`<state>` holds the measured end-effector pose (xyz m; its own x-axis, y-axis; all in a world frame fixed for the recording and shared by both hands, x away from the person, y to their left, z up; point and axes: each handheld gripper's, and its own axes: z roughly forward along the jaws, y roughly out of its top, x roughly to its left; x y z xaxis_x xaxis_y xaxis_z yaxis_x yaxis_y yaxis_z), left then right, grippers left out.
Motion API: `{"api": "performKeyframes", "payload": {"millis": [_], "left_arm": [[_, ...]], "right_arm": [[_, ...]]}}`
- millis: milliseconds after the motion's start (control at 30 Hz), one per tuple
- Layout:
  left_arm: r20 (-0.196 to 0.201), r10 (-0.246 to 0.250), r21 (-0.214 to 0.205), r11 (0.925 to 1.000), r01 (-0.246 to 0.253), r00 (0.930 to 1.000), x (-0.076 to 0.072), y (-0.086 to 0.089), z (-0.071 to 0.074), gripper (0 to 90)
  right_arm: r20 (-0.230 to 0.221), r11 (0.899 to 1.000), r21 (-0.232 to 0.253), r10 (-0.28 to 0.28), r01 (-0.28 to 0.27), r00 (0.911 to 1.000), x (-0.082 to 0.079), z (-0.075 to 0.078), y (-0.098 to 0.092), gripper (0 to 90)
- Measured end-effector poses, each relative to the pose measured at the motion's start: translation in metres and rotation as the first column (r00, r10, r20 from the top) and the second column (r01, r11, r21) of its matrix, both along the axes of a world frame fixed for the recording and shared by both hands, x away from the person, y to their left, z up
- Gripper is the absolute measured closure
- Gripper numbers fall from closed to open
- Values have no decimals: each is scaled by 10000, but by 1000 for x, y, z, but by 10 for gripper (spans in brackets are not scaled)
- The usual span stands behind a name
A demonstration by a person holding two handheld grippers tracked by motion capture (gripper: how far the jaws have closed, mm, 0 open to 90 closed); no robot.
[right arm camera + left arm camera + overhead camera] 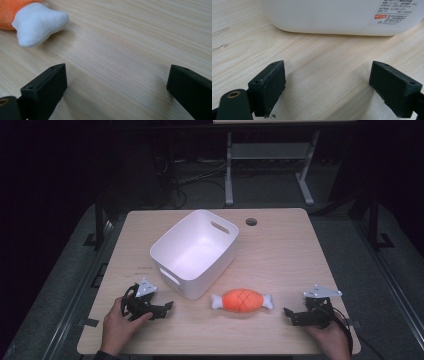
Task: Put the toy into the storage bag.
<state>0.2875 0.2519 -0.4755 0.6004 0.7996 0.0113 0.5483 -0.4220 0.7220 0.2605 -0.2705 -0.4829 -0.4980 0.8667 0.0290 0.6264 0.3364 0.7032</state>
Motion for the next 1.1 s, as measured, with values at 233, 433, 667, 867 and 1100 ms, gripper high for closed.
{"api": "performKeyframes", "payload": {"millis": [233, 433, 667, 867, 1100], "left_arm": [[-1, 8, -21, 10000, -8, 10000, 0, 0, 0, 127], [-3, 4, -18, 10000, -4, 10000, 0, 0, 0, 127], [-5, 3, -18, 10000, -3, 10000, 0, 0, 0, 127], [-4, 4, -17, 10000, -4, 10000, 0, 0, 0, 127], [-7, 2, -16, 10000, -2, 10000, 0, 0, 0, 127]], "right_arm": [[36, 10000, 17, 82, -82, 10000, -1, 0, -1, 40], [-65, 9998, -41, 190, -191, 9998, -2, 6, -3, 170], [99, 9975, -160, 696, -695, 9975, 5, 17, 2, 468], [20, 9926, 121, 1210, -1211, 9926, 14, 24, 5, 738], [-58, 9806, 19, 1959, -1959, 9806, 31, 27, 20, 897]]}}
